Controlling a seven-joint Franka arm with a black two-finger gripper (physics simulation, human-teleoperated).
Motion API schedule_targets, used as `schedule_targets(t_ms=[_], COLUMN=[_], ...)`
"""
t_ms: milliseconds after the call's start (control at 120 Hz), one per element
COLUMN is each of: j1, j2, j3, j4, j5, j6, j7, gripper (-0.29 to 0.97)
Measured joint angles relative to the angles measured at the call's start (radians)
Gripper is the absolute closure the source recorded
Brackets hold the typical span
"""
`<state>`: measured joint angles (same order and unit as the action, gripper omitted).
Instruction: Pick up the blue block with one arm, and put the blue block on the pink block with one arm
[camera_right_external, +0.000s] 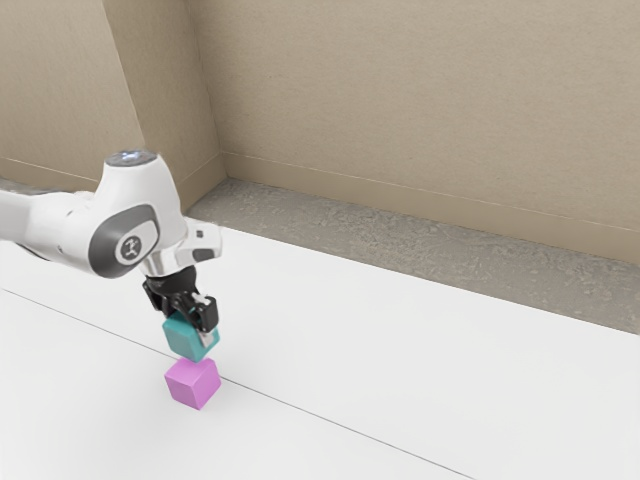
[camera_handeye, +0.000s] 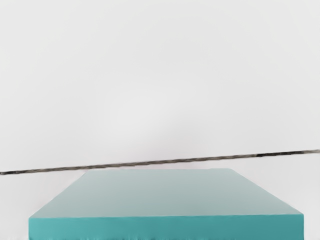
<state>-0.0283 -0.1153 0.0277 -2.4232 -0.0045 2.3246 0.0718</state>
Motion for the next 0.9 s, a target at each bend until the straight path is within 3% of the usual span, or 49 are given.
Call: schedule_targets(t_ms=[900], j1=[0.001], j2=[-0.025], j3=[0.018], j4=[-0.078], j5=[-0.024], j6=[0.036], j7=[0.031], gripper=[0.32])
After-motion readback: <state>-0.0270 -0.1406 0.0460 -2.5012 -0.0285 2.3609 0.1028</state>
